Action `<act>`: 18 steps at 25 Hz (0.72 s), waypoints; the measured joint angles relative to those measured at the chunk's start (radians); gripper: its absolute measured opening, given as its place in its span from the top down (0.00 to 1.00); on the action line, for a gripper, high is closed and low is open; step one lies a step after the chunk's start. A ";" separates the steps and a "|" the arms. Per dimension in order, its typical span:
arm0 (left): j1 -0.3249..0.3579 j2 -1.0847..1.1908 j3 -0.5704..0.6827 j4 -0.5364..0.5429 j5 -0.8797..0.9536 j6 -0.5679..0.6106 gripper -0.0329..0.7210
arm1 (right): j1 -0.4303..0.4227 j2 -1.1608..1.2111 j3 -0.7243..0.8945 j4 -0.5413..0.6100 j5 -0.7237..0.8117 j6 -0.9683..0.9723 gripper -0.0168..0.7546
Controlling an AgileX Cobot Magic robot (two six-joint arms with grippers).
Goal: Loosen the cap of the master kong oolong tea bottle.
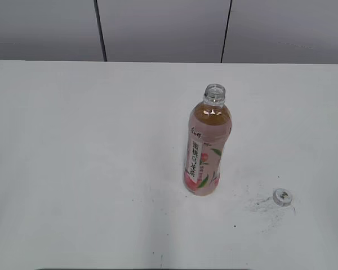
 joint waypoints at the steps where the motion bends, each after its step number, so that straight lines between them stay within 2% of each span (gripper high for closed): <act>1: 0.053 0.000 0.000 0.001 0.000 0.000 0.49 | 0.000 0.000 0.000 0.001 0.000 0.000 0.23; 4: 0.185 0.000 0.000 0.002 0.000 0.000 0.49 | 0.000 0.000 0.000 0.001 0.000 0.001 0.23; 7: 0.246 0.000 0.000 0.003 0.000 0.000 0.51 | 0.000 0.000 0.000 0.001 0.000 0.001 0.23; 18: 0.253 0.000 0.000 0.003 0.000 0.000 0.59 | 0.000 0.000 0.000 0.001 0.000 0.001 0.23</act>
